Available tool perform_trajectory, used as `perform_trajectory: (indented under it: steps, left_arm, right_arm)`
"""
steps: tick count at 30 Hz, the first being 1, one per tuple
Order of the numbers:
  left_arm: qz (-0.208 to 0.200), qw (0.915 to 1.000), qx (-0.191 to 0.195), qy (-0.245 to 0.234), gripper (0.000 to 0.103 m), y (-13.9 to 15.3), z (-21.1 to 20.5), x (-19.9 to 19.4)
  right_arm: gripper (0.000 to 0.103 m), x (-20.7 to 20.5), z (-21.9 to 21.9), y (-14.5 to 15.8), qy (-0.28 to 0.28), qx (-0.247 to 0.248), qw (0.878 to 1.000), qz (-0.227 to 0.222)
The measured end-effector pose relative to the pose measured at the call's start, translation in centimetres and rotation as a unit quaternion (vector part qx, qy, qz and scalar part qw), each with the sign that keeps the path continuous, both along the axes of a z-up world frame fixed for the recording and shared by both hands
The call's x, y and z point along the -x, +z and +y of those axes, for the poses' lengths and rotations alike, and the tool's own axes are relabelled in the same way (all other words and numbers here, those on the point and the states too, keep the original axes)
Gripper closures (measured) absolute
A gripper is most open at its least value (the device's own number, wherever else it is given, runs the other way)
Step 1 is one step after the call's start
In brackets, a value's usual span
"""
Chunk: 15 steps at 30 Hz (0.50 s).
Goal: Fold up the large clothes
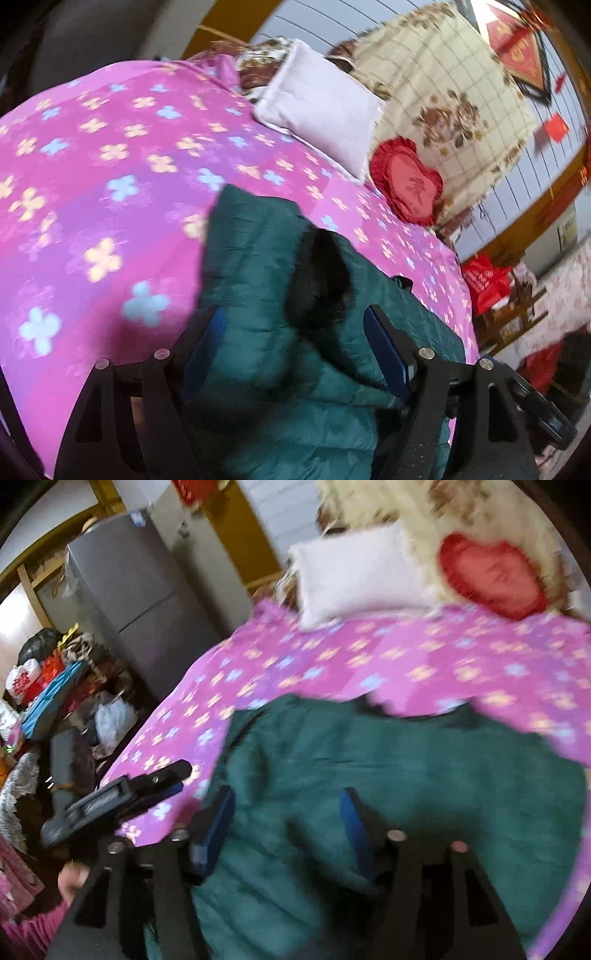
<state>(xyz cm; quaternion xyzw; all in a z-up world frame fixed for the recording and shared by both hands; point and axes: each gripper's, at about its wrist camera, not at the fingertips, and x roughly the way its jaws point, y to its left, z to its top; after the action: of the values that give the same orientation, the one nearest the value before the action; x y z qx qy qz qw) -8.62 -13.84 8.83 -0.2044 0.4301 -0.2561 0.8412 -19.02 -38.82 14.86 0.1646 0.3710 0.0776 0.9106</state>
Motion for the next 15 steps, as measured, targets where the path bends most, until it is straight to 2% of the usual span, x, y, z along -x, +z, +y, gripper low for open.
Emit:
perform_trajectory:
  steps: [3, 4, 5, 6, 7, 9, 11, 13, 15]
  left_arm:
    - [0.006, 0.9990, -0.041, -0.013, 0.044, -0.5, -3.3, -0.4]
    - [0.009, 0.9983, -0.054, -0.019, 0.047, -0.8, -4.3, -0.6]
    - [0.016, 0.9971, -0.070, -0.026, 0.054, -1.2, -5.4, -1.0]
    - [0.023, 0.9956, -0.086, -0.031, 0.080, -1.5, -6.5, -1.4]
    - [0.028, 0.9943, -0.097, -0.035, 0.092, -1.7, -7.1, -1.5]
    - [0.021, 0.9950, -0.091, -0.035, 0.099, -1.2, -7.3, -1.4]
    - [-0.005, 0.9952, -0.094, -0.027, 0.101, 0.3, -6.6, -0.7]
    - [-0.040, 0.9941, -0.100, -0.012, 0.102, 1.9, -5.1, 0.2]
    - [-0.050, 0.9925, -0.111, 0.007, 0.102, 2.1, -3.3, 0.6]
  right_arm:
    - [0.027, 4.7, -4.2, 1.4, -0.053, 0.052, 0.997, -0.006]
    - [0.027, 6.5, -6.0, 1.3, -0.082, 0.071, 0.994, -0.003]
    - [0.027, 7.6, -7.3, 1.3, -0.101, 0.078, 0.992, 0.002]
    - [0.027, 8.9, -9.2, 1.0, -0.131, 0.080, 0.988, 0.010]
    - [0.027, 10.0, -11.1, 0.4, -0.160, 0.073, 0.984, 0.016]
    - [0.029, 11.1, -13.7, -0.6, -0.193, 0.054, 0.980, 0.021]
    - [0.039, 11.2, -14.8, -2.0, -0.209, 0.045, 0.977, 0.029]
    - [0.048, 10.2, -14.9, -3.4, -0.211, 0.041, 0.976, 0.037]
    - [0.050, 9.2, -14.3, -4.4, -0.205, 0.038, 0.977, 0.035]
